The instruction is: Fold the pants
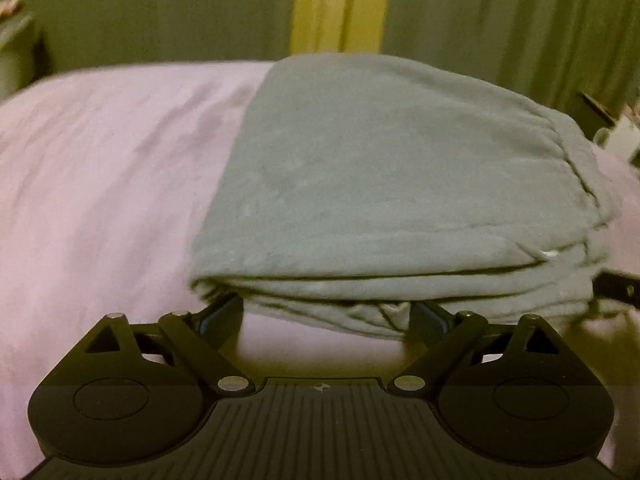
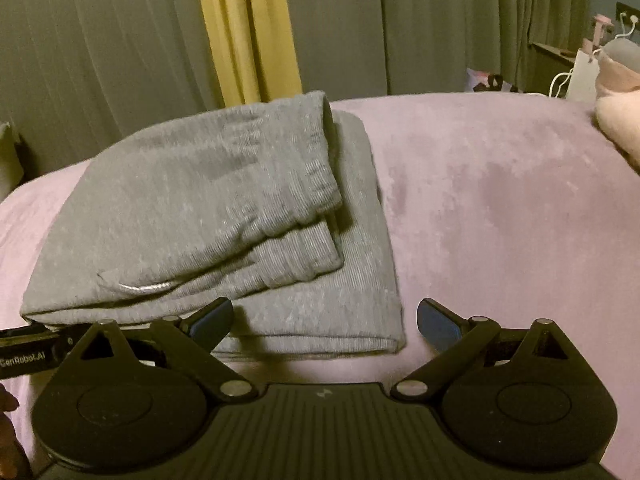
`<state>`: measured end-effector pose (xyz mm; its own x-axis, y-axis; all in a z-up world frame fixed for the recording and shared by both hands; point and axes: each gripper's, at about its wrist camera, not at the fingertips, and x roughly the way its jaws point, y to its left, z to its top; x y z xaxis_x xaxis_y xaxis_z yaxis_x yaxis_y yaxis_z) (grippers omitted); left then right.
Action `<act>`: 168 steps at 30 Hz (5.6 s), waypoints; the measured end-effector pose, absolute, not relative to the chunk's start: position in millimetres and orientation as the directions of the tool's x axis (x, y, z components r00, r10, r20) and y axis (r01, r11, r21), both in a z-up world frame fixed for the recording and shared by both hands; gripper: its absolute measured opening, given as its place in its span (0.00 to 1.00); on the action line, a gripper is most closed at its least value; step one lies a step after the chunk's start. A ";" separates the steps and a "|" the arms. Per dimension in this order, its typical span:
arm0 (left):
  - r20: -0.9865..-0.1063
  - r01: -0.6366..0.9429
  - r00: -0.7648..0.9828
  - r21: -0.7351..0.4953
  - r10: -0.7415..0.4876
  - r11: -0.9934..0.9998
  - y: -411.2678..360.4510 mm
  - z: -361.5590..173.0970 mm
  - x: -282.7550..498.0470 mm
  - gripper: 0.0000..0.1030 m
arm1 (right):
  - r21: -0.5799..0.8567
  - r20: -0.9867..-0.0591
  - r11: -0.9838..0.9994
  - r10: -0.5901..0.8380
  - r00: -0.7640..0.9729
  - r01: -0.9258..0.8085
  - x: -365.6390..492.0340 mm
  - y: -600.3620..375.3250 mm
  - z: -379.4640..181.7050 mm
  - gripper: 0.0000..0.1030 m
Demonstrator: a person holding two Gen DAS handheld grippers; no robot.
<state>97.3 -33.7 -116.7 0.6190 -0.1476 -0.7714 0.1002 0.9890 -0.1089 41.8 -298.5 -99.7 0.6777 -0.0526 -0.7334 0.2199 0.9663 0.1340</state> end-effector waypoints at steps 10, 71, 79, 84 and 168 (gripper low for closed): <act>-0.780 -0.131 0.621 -0.203 -0.079 0.970 31.7 -109.8 93.9 0.83 | 0.082 -0.769 0.971 -0.082 0.634 0.225 38.6 -302.9 -111.8 0.96; -0.778 0.135 0.627 0.062 -0.037 0.989 -62.8 74.4 23.4 0.99 | 0.072 -0.911 0.971 -0.029 0.411 0.228 5.9 -234.6 37.0 0.96; -0.809 0.170 0.588 0.115 -0.008 0.979 -73.8 77.2 34.7 0.99 | 0.035 -0.919 0.981 -0.044 0.392 0.193 17.3 -225.6 38.5 0.96; -0.816 0.171 0.579 0.105 -0.014 0.980 -75.7 74.4 37.4 0.99 | 0.015 -0.921 0.981 -0.062 0.385 0.194 21.7 -224.7 37.0 0.96; -0.856 0.150 0.516 0.117 0.023 0.982 -68.3 51.0 41.0 0.99 | 0.000 -0.935 0.980 -0.070 0.347 0.197 24.5 -225.3 21.4 0.96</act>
